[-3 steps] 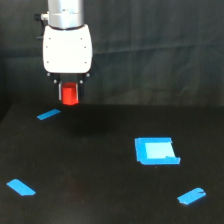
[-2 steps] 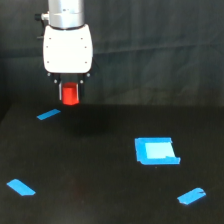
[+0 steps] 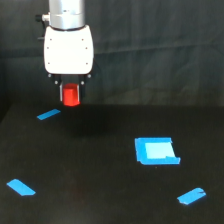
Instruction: Pick up the red object from the table
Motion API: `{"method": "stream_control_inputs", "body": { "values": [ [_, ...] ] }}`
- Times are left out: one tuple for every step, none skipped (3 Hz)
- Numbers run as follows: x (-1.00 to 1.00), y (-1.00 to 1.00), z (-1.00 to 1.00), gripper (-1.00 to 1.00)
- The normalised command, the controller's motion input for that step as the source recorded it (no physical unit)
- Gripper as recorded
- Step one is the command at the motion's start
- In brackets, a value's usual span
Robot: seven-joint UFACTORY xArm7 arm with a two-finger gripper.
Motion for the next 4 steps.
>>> {"method": "stream_control_inputs", "body": {
  "values": [
    [-0.01, 0.00, 0.05, -0.98],
    [-0.04, -0.03, 0.05, -0.81],
    [0.04, -0.03, -0.12, -0.88],
    [-0.05, -0.06, 0.01, -0.90]
  ]
}}
